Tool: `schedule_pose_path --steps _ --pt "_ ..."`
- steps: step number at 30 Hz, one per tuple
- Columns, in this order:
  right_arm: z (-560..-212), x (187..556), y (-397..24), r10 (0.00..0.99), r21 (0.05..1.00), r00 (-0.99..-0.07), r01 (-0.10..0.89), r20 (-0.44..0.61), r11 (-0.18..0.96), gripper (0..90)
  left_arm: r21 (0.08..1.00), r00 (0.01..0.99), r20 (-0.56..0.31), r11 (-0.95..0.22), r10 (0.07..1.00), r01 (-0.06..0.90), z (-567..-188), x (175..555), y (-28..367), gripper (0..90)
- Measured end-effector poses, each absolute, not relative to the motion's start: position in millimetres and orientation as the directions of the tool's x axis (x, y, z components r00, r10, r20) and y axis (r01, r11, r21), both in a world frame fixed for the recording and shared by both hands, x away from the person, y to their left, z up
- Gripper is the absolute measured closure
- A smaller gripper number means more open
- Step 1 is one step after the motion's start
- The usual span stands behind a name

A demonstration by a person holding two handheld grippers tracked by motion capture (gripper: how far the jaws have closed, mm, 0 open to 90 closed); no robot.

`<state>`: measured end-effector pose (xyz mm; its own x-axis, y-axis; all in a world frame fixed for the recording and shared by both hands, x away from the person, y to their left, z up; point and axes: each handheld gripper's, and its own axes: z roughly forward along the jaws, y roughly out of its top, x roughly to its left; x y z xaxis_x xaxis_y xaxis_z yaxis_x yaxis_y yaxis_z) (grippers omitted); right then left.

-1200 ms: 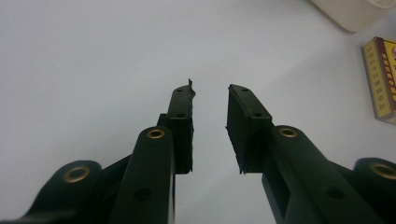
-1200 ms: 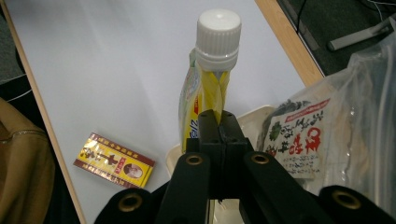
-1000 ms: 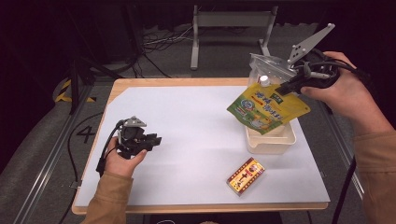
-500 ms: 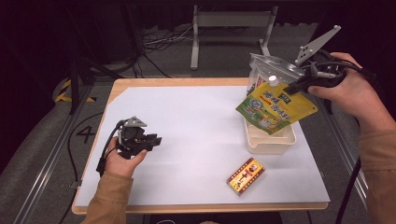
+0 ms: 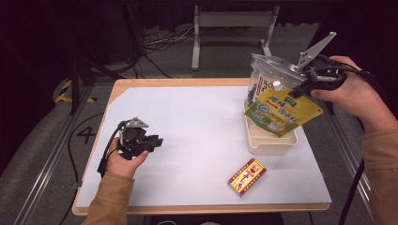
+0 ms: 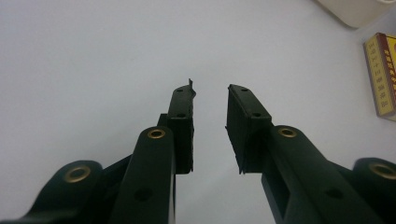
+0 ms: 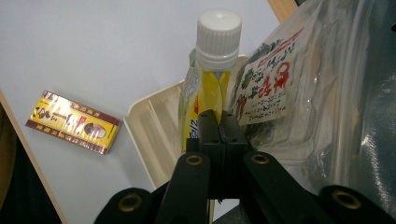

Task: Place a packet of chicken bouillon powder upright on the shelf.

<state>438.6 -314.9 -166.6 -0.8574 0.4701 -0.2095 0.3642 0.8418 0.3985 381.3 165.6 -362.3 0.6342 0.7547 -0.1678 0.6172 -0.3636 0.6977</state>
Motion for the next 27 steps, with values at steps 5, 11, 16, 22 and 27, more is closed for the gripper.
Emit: schedule_pose_path --steps 5,11,16,22,27 --pt "-169.9 438.8 -314.4 0.454 0.374 -0.867 0.359 -0.206 0.855 90.0 0.698 0.635 -0.168 -0.364 0.754 0.617 -362.3 381.3 165.6 72.3" --pt "-173.0 438.6 -312.5 0.437 0.337 -0.875 0.355 -0.207 0.872 90.0 0.698 0.638 -0.164 -0.369 0.752 0.614 -362.3 381.7 165.5 72.4" --pt "-173.2 437.7 -311.4 0.422 0.326 -0.885 0.346 -0.197 0.88 90.0 0.697 0.64 -0.167 -0.369 0.75 0.614 -362.5 381.8 165.2 72.3" --pt "-172.8 434.7 -310.4 0.396 0.315 -0.901 0.328 -0.18 0.89 90.0 0.694 0.637 -0.169 -0.368 0.752 0.619 -362.8 381.5 163.8 72.3" --pt "-179.2 435.7 -306.3 0.366 0.288 -0.916 0.31 -0.165 0.906 90.0 0.696 0.642 -0.164 -0.373 0.749 0.614 -362.7 381.8 163.6 72.3"
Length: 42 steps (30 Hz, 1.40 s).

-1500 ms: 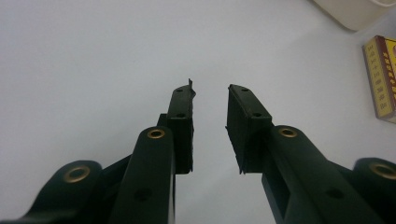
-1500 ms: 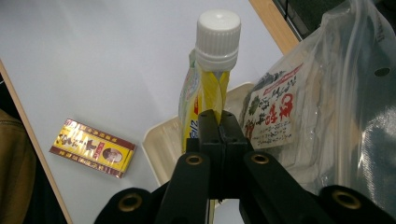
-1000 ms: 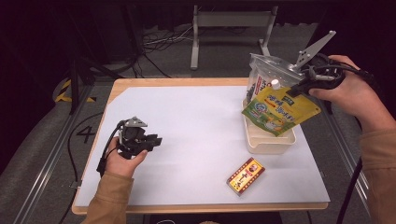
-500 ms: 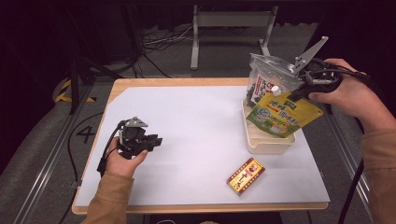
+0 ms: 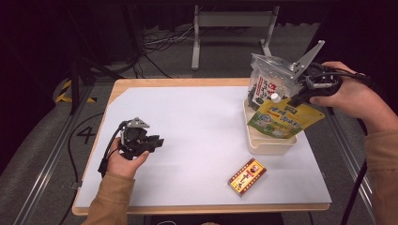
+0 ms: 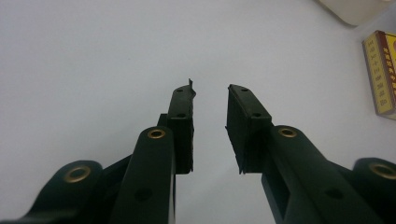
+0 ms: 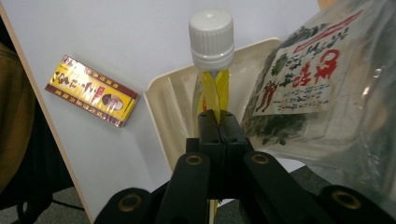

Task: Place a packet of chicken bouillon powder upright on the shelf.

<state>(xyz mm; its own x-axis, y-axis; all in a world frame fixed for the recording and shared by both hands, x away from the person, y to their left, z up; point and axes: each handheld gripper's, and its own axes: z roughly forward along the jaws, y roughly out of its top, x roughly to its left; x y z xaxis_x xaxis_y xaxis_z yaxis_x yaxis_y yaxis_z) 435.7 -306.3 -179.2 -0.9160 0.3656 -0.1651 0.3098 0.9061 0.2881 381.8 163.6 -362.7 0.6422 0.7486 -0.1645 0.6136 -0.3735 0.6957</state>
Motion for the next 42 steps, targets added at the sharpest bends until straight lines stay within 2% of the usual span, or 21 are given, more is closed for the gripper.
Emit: schedule_pose_path --steps 7,24,42 --pt "-189.8 441.2 -301.8 0.374 0.254 -0.915 0.329 -0.15 0.909 90.0 0.695 0.641 -0.168 -0.371 0.749 0.616 -362.9 381.9 163.3 72.3" --pt "-188.4 443.5 -300.2 0.368 0.195 -0.92 0.34 -0.134 0.92 90.0 0.691 0.642 -0.166 -0.376 0.749 0.618 -363.6 382.5 162.3 72.2" --pt "-206.0 458.6 -278.9 0.371 0.183 -0.918 0.344 -0.141 0.921 90.0 0.693 0.644 -0.171 -0.374 0.746 0.617 -363.3 382.2 162.1 71.9"
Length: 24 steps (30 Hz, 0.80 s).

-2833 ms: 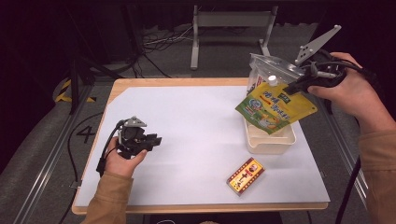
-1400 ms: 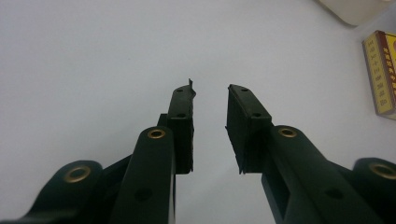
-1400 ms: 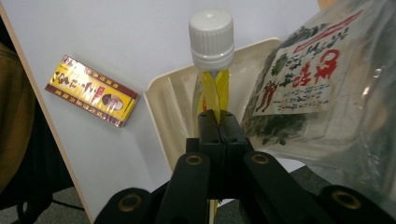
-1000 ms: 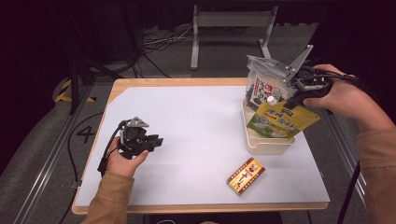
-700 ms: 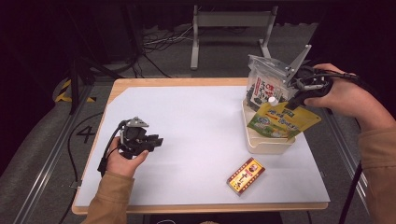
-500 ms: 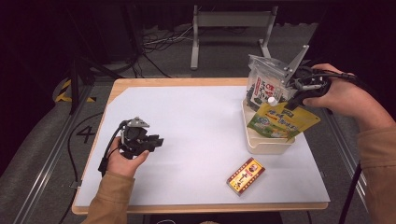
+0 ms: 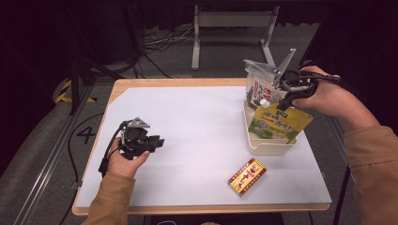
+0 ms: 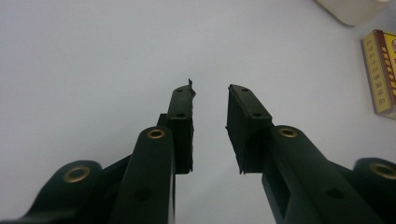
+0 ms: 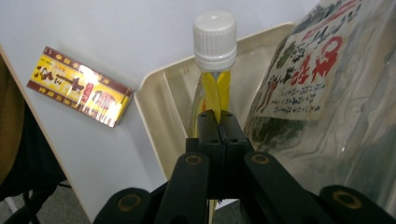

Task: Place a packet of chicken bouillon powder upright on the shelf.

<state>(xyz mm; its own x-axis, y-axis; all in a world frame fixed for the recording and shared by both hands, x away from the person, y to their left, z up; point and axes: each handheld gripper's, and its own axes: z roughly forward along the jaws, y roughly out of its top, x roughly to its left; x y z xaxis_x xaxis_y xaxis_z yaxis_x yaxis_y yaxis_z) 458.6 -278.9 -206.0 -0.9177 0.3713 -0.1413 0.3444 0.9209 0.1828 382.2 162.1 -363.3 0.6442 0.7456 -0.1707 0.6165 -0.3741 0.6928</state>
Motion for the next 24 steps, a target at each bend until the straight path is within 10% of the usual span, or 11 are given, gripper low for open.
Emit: schedule_pose_path --steps 24 --pt "-209.4 448.6 -282.1 0.411 0.4 -0.9 0.328 -0.141 0.856 70.8 0.678 0.66 -0.172 -0.398 0.731 0.617 -366.8 384.2 150.8 66.5"
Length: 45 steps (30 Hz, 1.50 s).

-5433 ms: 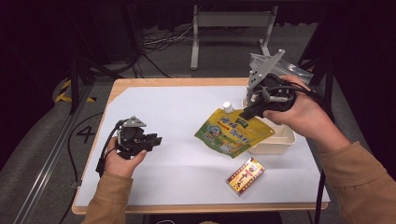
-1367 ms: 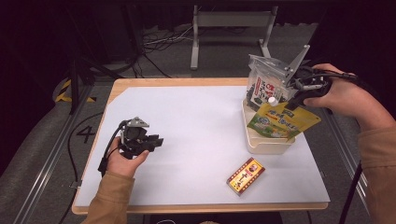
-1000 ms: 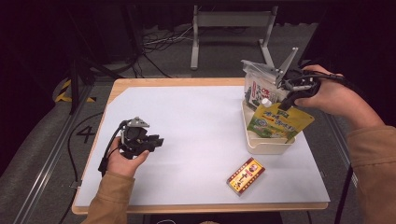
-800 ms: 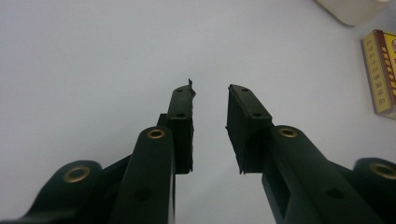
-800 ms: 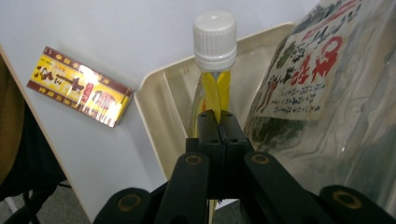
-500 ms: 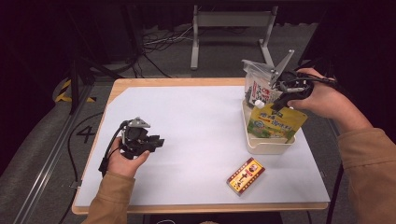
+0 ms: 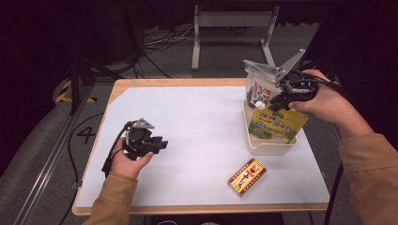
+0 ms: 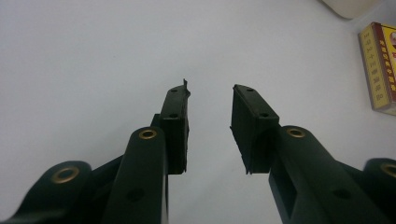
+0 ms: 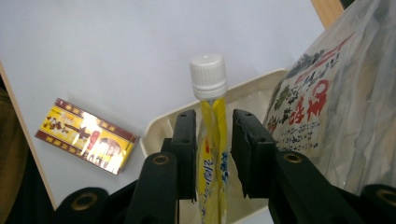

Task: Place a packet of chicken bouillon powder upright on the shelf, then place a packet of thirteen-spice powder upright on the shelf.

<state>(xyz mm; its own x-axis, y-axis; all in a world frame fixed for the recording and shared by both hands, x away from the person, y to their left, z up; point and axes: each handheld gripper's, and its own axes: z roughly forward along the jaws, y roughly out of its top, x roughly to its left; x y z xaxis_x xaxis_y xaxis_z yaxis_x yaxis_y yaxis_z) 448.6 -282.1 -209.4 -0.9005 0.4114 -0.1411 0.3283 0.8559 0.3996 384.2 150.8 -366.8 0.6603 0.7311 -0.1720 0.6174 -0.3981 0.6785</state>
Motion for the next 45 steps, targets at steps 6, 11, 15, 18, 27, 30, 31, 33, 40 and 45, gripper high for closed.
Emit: schedule_pose_path --steps 6,11,15,18,27,30,31,33,40,45 --pt "-201.3 432.7 -284.9 0.425 0.481 -0.893 0.31 -0.149 0.82 67.8 0.673 0.682 -0.169 -0.423 0.711 0.607 -365.8 384.4 139.0 60.2" --pt "-193.9 417.5 -290.3 0.431 0.558 -0.889 0.281 -0.155 0.781 65.5 0.671 0.701 -0.167 -0.441 0.693 0.596 -366.1 384.4 129.8 58.2" --pt "-190.0 406.9 -293.0 0.431 0.591 -0.89 0.27 -0.149 0.761 64.9 0.667 0.712 -0.168 -0.453 0.682 0.591 -366.6 383.6 122.9 57.7" --pt "-187.1 398.7 -295.2 0.438 0.612 -0.885 0.26 -0.159 0.747 64.3 0.666 0.724 -0.165 -0.466 0.67 0.582 -366.7 382.0 115.7 56.7" --pt "-184.5 371.9 -302.1 0.473 0.694 -0.871 0.258 -0.133 0.672 57.7 0.668 0.755 -0.162 -0.492 0.635 0.558 -367.5 377.4 96.7 53.0" --pt "-186.3 365.1 -304.3 0.508 0.715 -0.853 0.281 -0.118 0.639 54.3 0.665 0.762 -0.173 -0.497 0.624 0.558 -369.1 376.2 91.0 52.3" --pt "-187.3 363.3 -305.0 0.514 0.719 -0.851 0.288 -0.112 0.632 53.9 0.664 0.764 -0.168 -0.502 0.622 0.554 -369.3 376.1 89.8 52.3" --pt "-189.1 360.1 -306.2 0.534 0.724 -0.839 0.302 -0.108 0.621 53.3 0.661 0.769 -0.173 -0.507 0.615 0.554 -370.1 375.4 86.1 51.9" --pt "-195.1 347.5 -315.3 0.587 0.737 -0.807 0.357 -0.065 0.574 51.4 0.653 0.786 -0.181 -0.525 0.592 0.546 -371.2 374.6 74.6 50.4" --pt "-202.1 335.7 -319.8 0.611 0.735 -0.789 0.375 -0.067 0.565 50.4 0.65 0.798 -0.175 -0.542 0.576 0.533 -372.0 375.1 67.9 49.8"
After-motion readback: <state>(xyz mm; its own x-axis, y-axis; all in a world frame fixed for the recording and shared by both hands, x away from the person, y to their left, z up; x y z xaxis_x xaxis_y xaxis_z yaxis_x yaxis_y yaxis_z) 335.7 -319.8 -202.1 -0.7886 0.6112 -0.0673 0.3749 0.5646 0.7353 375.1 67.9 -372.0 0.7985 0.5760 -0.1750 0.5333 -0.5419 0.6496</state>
